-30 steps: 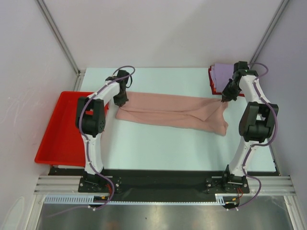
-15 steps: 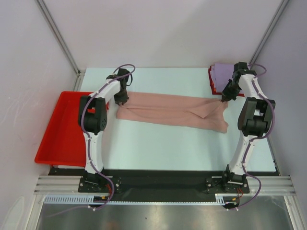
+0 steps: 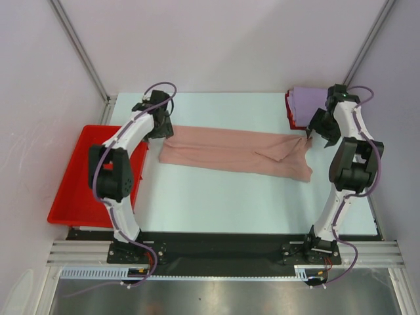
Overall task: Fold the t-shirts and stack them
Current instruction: Fold the tshirt
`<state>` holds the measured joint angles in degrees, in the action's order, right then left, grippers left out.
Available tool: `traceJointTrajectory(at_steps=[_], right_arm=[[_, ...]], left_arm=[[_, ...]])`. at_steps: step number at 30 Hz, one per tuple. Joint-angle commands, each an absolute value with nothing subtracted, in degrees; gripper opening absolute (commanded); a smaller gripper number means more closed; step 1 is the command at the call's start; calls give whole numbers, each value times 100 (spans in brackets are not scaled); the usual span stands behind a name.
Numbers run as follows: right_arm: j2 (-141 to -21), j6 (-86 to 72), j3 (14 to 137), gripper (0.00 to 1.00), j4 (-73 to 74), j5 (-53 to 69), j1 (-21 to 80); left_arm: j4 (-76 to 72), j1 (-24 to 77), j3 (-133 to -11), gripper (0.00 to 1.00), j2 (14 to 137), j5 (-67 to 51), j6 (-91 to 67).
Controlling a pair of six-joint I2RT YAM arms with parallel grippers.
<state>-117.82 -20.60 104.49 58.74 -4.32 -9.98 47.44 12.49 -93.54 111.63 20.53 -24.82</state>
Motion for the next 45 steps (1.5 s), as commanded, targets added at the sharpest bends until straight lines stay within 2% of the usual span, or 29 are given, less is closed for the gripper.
traceJointTrajectory(at_steps=[1, 4, 7, 8, 11, 13, 15, 21, 23, 25, 28, 34, 45], right_arm=[[-10594, -1846, 10100, 79, 6258, -712, -1028], [-9970, -1924, 9275, 73, 6074, -81, -1028], [-9451, -2205, 8211, 60, 5610, 544, -1020], [-9353, -2293, 7774, 56, 5468, 815, -1020], [-9272, -2460, 7471, 39, 5186, 1133, -993], [-9334, -2470, 7479, 34, 5133, 1116, -853], [-9492, -2522, 7602, 34, 5080, 1098, -669], [-10071, -2698, 7857, 36, 4896, 1090, -510], [-10160, -2689, 7884, 36, 4896, 1064, -510], [-10204, -2646, 7823, 36, 4843, 1028, -519], [-10222, -2541, 7770, 35, 4843, 801, -545], [-9994, -2697, 7182, 34, 4808, 669, -589], [-9352, -3356, 5275, 34, 4596, 432, -1247]], left_arm=[[4606, 1318, -8808, 78, 10434, 1986, -2566], [4483, 1318, -8482, 76, 10178, 1786, -2487], [4158, 1345, -8201, 62, 10011, 1294, -2443], [4096, 1388, -8157, 52, 10002, 987, -2478], [3973, 1529, -8217, 35, 10098, 686, -2435], [3955, 1573, -8288, 32, 10221, 624, -2443], [3981, 1573, -8340, 28, 10327, 448, -2470], [4034, 1547, -8516, 27, 10783, 246, -2505], [4017, 1512, -8551, 21, 10968, 272, -2487], [4017, 1433, -8543, 19, 11039, 220, -2461], [3876, 1389, -8403, 19, 11013, 290, -2408], [3841, 1371, -8113, 19, 11031, 421, -2443], [3411, 1028, -6514, 20, 10609, 474, -2847]])
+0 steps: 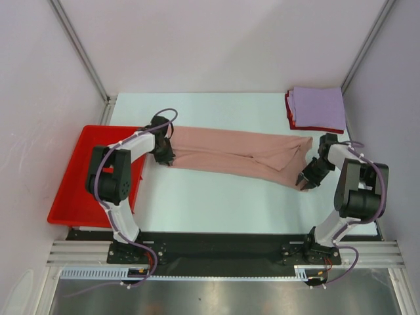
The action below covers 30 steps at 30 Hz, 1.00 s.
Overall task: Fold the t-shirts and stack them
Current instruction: Fold the tshirt
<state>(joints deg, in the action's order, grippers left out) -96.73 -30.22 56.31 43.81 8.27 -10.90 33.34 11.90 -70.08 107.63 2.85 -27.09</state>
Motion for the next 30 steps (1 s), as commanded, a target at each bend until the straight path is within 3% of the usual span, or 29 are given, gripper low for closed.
traceJointTrajectory(at_steps=[1, 13, 17, 20, 24, 30], right_arm=[[-9256, -3357, 5134, 35, 4605, 326, -1309], [-8859, -2505, 6574, 50, 5168, 26, -880], [-8947, -2417, 6741, 74, 4967, 526, -300], [-9105, -2548, 6653, 79, 4572, 1115, -89], [-9430, -2847, 6653, 77, 4263, 1502, -18], [-9720, -3304, 6636, 64, 4052, 1653, 237]], left_arm=[[3419, 985, -6443, 20, 10582, 509, -2865], [3665, 967, -6100, 25, 8992, 765, -2716], [3586, 967, -6442, 30, 8991, 440, -2611], [3402, 967, -6837, 33, 9385, -226, -2505], [3227, 967, -7356, 32, 10036, -624, -2575], [3313, 949, -8111, 32, 10968, -869, -2707]])
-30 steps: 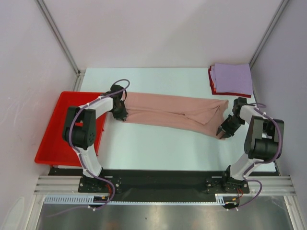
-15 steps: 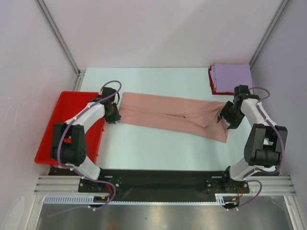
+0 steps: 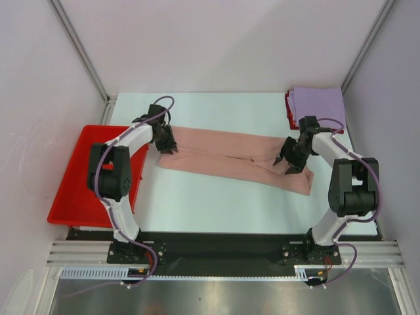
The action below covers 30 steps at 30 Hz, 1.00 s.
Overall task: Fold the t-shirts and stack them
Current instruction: Fold the tshirt
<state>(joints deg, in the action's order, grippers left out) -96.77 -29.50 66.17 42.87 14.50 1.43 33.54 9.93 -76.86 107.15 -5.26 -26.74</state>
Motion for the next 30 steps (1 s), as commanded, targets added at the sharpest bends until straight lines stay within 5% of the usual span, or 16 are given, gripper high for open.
traceJointTrajectory(at_steps=[1, 17, 30], right_arm=[[-9721, -3366, 6627, 64, 4043, 1635, 272], [-9615, -3604, 6328, 63, 3929, 1186, 413], [-9975, -3542, 6530, 47, 3595, 1107, 387]], left_arm=[[3348, 941, -8199, 32, 11064, -879, -2716], [3393, 633, -8341, 32, 11637, -738, -2558], [3410, 571, -8148, 32, 11444, -659, -2426]])
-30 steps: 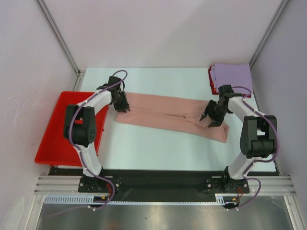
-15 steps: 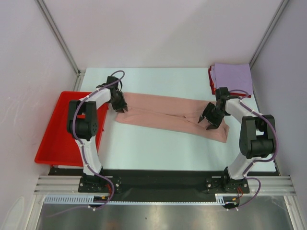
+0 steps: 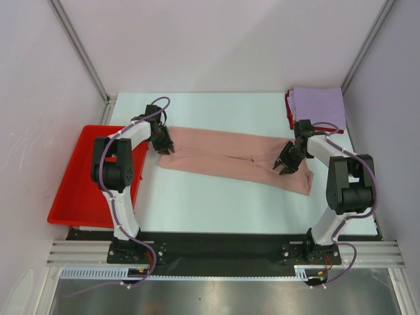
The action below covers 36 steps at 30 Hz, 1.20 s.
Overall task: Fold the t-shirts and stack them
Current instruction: Fold the tshirt
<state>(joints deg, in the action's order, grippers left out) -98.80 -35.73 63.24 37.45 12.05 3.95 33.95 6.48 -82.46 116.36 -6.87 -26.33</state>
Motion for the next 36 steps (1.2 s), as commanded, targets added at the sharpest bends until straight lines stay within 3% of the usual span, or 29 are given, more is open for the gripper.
traceJointTrajectory(at_steps=[1, 4, 9, 16, 29, 34, 36], right_arm=[[-10010, -3533, 6565, 39, 3603, 1125, 387], [-10081, -3516, 6802, 18, 3621, 1064, 369], [-10397, -3366, 7758, 0, 3814, 941, 378], [-11082, -3191, 8892, 0, 4131, 923, 325], [-11961, -3023, 9755, 0, 3920, 1353, 413], [-12208, -2918, 10151, 7, 3999, 1485, 448], [-12374, -2857, 10274, 14, 3999, 1678, 483]], left_arm=[[3401, 571, -8104, 32, 11426, -650, -2434], [3393, 562, -8025, 32, 11268, -598, -2408], [3235, 563, -7437, 32, 10505, -18, -2671], [3243, 562, -7093, 32, 10037, 562, -2874], [3006, 562, -6724, 32, 9800, 308, -2918], [2962, 562, -6531, 32, 9581, 325, -2865], [2927, 562, -6452, 32, 9528, 351, -2848]])
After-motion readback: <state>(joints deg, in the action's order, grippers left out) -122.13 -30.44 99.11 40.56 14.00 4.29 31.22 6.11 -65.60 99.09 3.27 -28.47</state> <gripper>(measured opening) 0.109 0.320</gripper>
